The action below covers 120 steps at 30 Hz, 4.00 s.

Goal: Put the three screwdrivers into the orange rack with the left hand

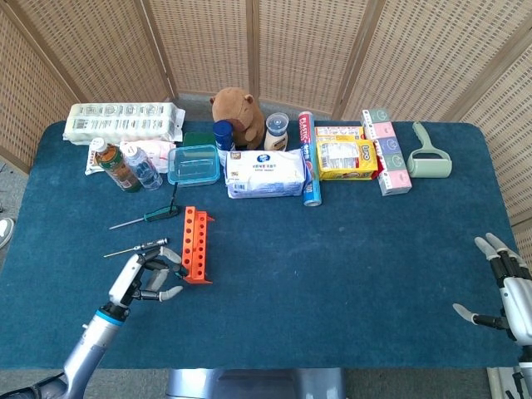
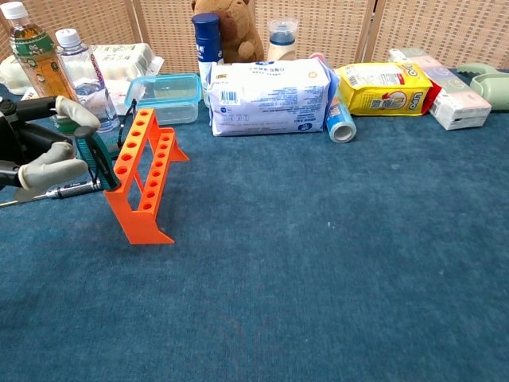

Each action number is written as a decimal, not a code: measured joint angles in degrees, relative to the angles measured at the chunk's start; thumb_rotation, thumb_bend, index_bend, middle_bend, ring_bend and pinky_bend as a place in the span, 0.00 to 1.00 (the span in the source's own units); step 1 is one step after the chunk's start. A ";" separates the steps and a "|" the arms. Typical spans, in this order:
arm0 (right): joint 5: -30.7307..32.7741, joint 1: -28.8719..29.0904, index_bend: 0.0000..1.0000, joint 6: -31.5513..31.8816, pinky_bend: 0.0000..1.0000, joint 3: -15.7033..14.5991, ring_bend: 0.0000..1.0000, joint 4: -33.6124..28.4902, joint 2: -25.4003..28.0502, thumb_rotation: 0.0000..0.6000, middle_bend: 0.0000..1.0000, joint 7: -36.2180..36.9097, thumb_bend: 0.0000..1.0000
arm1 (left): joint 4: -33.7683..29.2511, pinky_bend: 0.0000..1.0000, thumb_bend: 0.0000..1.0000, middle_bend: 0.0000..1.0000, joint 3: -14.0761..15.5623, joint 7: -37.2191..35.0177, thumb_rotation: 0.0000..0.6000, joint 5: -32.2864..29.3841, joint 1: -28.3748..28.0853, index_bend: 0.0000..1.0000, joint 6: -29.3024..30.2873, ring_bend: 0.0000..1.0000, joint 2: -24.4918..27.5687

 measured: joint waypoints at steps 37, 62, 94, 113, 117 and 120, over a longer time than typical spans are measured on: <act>-0.46 -0.01 0.00 -0.04 0.00 -0.32 0.00 -0.69 -0.04 1.00 0.01 -0.87 0.00 | -5.32 0.89 0.08 0.89 -3.05 10.79 1.00 -4.21 4.37 0.38 7.61 0.79 6.82; -0.13 0.22 0.00 -0.64 0.00 -0.25 0.00 -0.37 0.58 1.00 0.02 1.06 0.00 | -12.10 0.89 0.15 0.89 -16.61 70.08 1.00 -42.88 0.57 0.50 1.86 0.79 0.24; 0.37 0.38 0.00 -0.94 0.00 -0.06 0.00 -0.29 0.78 1.00 0.03 1.78 0.00 | -8.16 0.89 0.16 0.89 -18.19 81.08 1.00 -54.47 -6.43 0.33 -10.10 0.79 -2.77; 0.38 0.44 0.00 -1.09 0.00 -0.06 0.00 -0.31 0.92 1.00 0.03 2.10 0.00 | -5.14 0.89 0.35 0.89 -18.21 82.33 1.00 -55.88 -8.69 0.39 -10.73 0.79 -6.04; 0.55 0.47 0.00 -1.19 0.00 -0.03 0.00 -0.33 0.87 1.00 0.03 1.98 0.00 | -4.52 0.89 0.35 0.89 -17.96 82.95 1.00 -56.57 -9.23 0.39 -11.25 0.79 -6.71; 0.69 0.49 0.00 -1.21 0.00 0.03 0.00 -0.29 0.86 1.00 0.03 2.01 0.00 | -3.81 0.89 0.34 0.89 -17.99 83.40 1.00 -57.16 -9.66 0.39 -11.50 0.79 -7.18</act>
